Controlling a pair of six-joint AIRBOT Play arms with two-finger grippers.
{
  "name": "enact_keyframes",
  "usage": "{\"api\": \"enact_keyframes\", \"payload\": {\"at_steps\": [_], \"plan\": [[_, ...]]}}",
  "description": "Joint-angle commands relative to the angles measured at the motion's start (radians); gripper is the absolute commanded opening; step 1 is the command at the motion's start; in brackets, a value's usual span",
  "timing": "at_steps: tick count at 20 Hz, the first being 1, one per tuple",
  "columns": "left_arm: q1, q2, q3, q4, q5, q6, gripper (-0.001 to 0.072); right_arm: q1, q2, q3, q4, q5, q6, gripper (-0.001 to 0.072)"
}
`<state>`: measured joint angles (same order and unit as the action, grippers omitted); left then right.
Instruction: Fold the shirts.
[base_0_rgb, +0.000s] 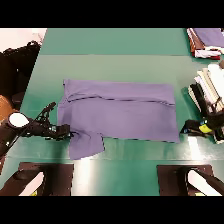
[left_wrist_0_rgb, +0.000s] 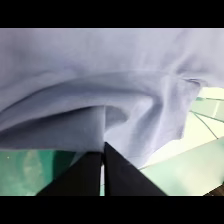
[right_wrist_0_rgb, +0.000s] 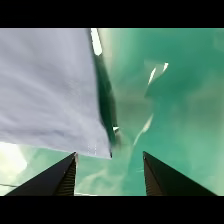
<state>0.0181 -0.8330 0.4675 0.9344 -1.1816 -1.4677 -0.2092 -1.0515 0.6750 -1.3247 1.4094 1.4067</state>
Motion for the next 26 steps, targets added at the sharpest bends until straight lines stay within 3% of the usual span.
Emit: {"api": "enact_keyframes", "payload": {"at_steps": [1, 6, 9, 11, 12, 15, 18, 22, 26], "plan": [[0.000, 0.001, 0.008, -0.004, 0.005, 0.009, 0.0025, -0.068, -0.001, -0.110, 0.085, -0.042, -0.032, 0.0437], [0.000, 0.001, 0.008, -0.003, 0.003, 0.009, 0.0025, -0.002, -0.003, -0.124, 0.115, -0.082, -0.039, 0.0426], [0.000, 0.001, 0.008, 0.001, -0.013, 0.009, 0.0025, 0.065, -0.002, -0.125, 0.120, -0.074, -0.038, 0.0362], [0.000, 0.001, 0.008, 0.010, -0.038, 0.009, 0.0024, 0.100, -0.002, -0.124, 0.119, -0.072, -0.040, 0.0087], [0.000, 0.001, 0.008, 0.013, -0.045, 0.008, 0.0023, 0.112, 0.000, -0.123, 0.119, -0.073, -0.055, 0.0016], [0.000, 0.001, 0.008, 0.020, -0.090, 0.008, 0.0022, 0.118, 0.058, -0.122, 0.097, -0.084, -0.062, 0.0016], [0.000, 0.034, 0.011, 0.032, -0.148, 0.006, 0.0021, 0.118, 0.183, -0.120, 0.011, 0.002, -0.061, 0.0016], [0.000, 0.234, 0.040, 0.045, -0.232, -0.097, 0.0022, 0.118, 0.370, -0.120, -0.060, 0.150, -0.061, 0.0015], [0.000, 0.270, 0.194, 0.045, -0.264, -0.105, 0.0022, 0.118, 0.460, -0.097, -0.055, 0.169, -0.022, 0.0014]]}}
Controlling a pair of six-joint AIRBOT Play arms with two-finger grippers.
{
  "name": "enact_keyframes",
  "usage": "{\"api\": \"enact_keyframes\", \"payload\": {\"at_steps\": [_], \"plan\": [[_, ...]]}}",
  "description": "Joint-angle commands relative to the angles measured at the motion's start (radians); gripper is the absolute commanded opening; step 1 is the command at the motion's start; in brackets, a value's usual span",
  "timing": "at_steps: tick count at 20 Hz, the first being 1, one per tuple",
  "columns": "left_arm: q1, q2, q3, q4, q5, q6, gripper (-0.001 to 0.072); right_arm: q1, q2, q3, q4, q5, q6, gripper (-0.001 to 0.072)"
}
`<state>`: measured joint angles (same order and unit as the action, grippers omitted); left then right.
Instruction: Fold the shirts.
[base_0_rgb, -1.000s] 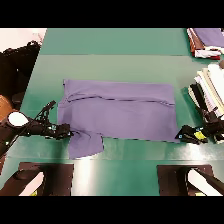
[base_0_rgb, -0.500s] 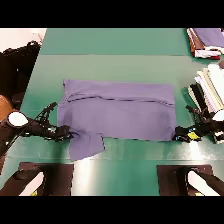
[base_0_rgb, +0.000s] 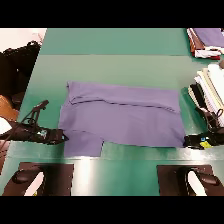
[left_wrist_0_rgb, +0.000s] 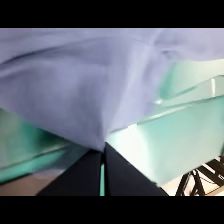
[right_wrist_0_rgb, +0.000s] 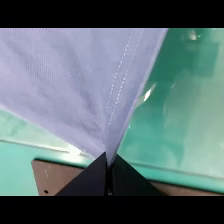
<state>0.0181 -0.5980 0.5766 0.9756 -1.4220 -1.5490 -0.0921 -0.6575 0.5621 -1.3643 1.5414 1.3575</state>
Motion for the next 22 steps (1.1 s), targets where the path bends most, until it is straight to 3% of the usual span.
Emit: {"api": "enact_keyframes", "payload": {"at_steps": [1, 6, 11, 15, 22], "plan": [[0.000, 0.012, 0.126, 0.005, 0.010, -0.015, 0.0022, 0.001, 0.052, 0.043, -0.016, 0.032, 0.029, 0.0014], [0.000, -0.258, 0.276, 0.019, 0.193, 0.095, 0.0023, 0.001, -0.230, 0.256, -0.016, -0.074, 0.029, 0.0014], [0.000, -0.611, 0.461, 0.009, 0.407, 0.117, 0.0024, 0.040, -0.581, 0.539, -0.014, -0.146, 0.029, 0.0015], [0.000, -0.847, 0.660, 0.010, 0.448, 0.117, 0.0025, 0.057, -0.799, 0.746, 0.057, -0.166, 0.030, 0.0015], [0.000, -0.947, 0.764, 0.004, 0.609, 0.117, 0.0025, 0.055, -1.019, 0.975, 0.178, -0.180, 0.031, 0.0016]]}}
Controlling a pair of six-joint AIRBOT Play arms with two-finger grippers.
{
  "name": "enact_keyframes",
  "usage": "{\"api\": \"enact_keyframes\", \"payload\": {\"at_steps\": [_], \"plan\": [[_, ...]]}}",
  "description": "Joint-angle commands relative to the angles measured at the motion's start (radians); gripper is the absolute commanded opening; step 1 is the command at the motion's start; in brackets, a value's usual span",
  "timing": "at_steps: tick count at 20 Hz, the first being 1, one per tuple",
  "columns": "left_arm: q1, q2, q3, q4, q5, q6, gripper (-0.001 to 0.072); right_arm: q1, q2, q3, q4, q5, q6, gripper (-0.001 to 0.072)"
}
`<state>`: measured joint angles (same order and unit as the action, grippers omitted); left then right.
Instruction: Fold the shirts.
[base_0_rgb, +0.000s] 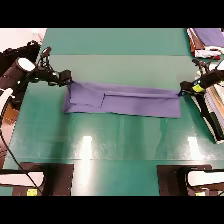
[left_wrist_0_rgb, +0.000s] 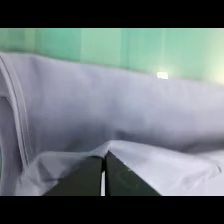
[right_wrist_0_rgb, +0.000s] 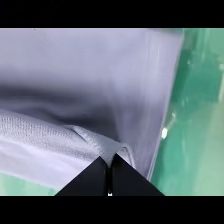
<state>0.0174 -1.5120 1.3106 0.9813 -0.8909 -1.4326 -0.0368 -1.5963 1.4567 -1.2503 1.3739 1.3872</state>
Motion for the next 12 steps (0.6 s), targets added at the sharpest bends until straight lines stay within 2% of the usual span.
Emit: {"api": "enact_keyframes", "payload": {"at_steps": [1, 2, 3, 4, 8, 9, 10, 11, 12], "plan": [[0.001, -0.033, 0.031, -0.002, 0.080, 0.001, 0.0028, -0.001, -0.093, 0.095, 0.081, -0.019, 0.000, 0.0016], [0.001, -0.033, 0.031, -0.002, 0.079, 0.000, 0.0221, 0.000, -0.102, 0.105, 0.081, -0.024, 0.000, 0.0032], [0.001, -0.033, 0.031, -0.002, 0.072, 0.000, 0.0544, 0.000, -0.105, 0.111, 0.082, -0.024, 0.000, 0.0216], [0.001, -0.032, 0.032, -0.002, 0.060, 0.000, 0.0630, -0.001, -0.104, 0.111, 0.080, -0.029, 0.000, 0.0393], [0.004, -0.025, 0.060, -0.001, -0.071, 0.001, 0.0612, -0.050, -0.097, 0.092, 0.082, 0.084, -0.028, 0.0392], [0.002, -0.023, 0.060, -0.002, -0.116, 0.001, 0.0517, -0.072, -0.078, 0.056, 0.082, 0.086, -0.034, 0.0392], [0.002, -0.023, 0.060, -0.002, -0.157, 0.016, 0.0200, -0.098, -0.053, 0.009, 0.083, 0.069, -0.036, 0.0392], [0.002, -0.024, 0.060, -0.002, -0.180, 0.050, 0.0033, -0.125, -0.026, -0.048, 0.090, 0.043, -0.046, 0.0392], [0.002, -0.024, 0.060, -0.002, -0.187, 0.054, 0.0035, -0.154, -0.003, -0.106, 0.133, 0.018, -0.072, 0.0425]]}}
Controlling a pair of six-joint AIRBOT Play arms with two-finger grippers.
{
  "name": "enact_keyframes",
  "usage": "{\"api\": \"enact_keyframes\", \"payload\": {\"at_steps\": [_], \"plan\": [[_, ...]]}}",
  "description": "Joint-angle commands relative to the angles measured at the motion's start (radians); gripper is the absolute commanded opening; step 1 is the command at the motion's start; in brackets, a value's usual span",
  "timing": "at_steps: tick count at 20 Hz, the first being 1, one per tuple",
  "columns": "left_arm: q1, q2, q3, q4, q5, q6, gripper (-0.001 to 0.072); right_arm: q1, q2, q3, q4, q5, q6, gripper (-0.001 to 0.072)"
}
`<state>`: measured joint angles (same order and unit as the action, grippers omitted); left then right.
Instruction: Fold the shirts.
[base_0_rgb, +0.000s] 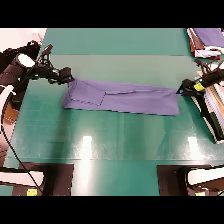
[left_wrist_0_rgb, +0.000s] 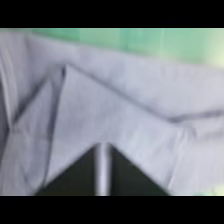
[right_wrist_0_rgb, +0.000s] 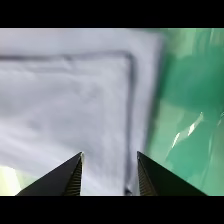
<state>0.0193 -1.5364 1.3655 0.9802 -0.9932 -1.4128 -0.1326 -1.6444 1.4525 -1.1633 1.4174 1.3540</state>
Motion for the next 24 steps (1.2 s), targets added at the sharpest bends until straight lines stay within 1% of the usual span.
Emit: {"api": "enact_keyframes", "payload": {"at_steps": [1, 2, 4, 7, 8, 9, 10, 11, 12, 13, 15, 17, 20, 24], "plan": [[0.000, 0.001, 0.005, -0.003, -0.085, 0.033, 0.0035, -0.087, 0.056, -0.151, 0.100, -0.039, -0.051, 0.0545], [-0.002, 0.000, 0.005, -0.016, -0.084, 0.034, 0.0034, -0.114, 0.056, -0.192, 0.154, -0.047, -0.069, 0.0576], [-0.024, -0.003, 0.004, -0.019, -0.075, 0.033, 0.0034, -0.143, 0.037, -0.261, 0.237, -0.077, -0.110, 0.0575], [-0.108, -0.009, 0.000, -0.019, -0.019, 0.030, 0.0025, -0.129, -0.011, -0.306, 0.327, -0.123, -0.132, 0.0571], [-0.138, -0.009, 0.001, -0.021, 0.017, 0.021, 0.0025, -0.112, -0.024, -0.305, 0.362, -0.127, -0.150, 0.0545], [-0.169, -0.009, 0.001, -0.022, 0.055, 0.011, 0.0024, -0.093, -0.031, -0.305, 0.393, -0.136, -0.169, 0.0495], [-0.198, -0.009, 0.001, -0.023, 0.085, 0.004, 0.0024, -0.074, -0.032, -0.304, 0.399, -0.154, -0.171, 0.0427], [-0.221, -0.009, 0.002, -0.022, 0.101, 0.004, 0.0024, -0.059, -0.028, -0.303, 0.402, -0.176, -0.189, 0.0308], [-0.246, -0.013, 0.002, -0.023, 0.117, 0.002, 0.0024, -0.050, -0.019, -0.303, 0.405, -0.190, -0.221, 0.0112], [-0.274, -0.028, 0.013, -0.023, 0.122, -0.002, 0.0024, -0.048, -0.001, -0.303, 0.406, -0.196, -0.238, 0.0016], [-0.327, -0.088, 0.064, -0.023, 0.110, -0.003, 0.0024, -0.048, 0.049, -0.283, 0.405, -0.189, -0.239, 0.0015], [-0.386, -0.174, 0.147, -0.024, 0.098, -0.022, 0.0023, -0.048, 0.105, -0.218, 0.405, -0.134, -0.236, 0.0015], [-0.464, -0.314, 0.298, -0.024, 0.051, -0.041, 0.0024, -0.010, 0.167, -0.054, 0.412, -0.055, -0.161, 0.0014], [-0.528, -0.448, 0.433, -0.023, -0.003, -0.079, 0.0024, 0.092, 0.179, 0.166, 0.412, -0.034, -0.076, 0.0014]]}}
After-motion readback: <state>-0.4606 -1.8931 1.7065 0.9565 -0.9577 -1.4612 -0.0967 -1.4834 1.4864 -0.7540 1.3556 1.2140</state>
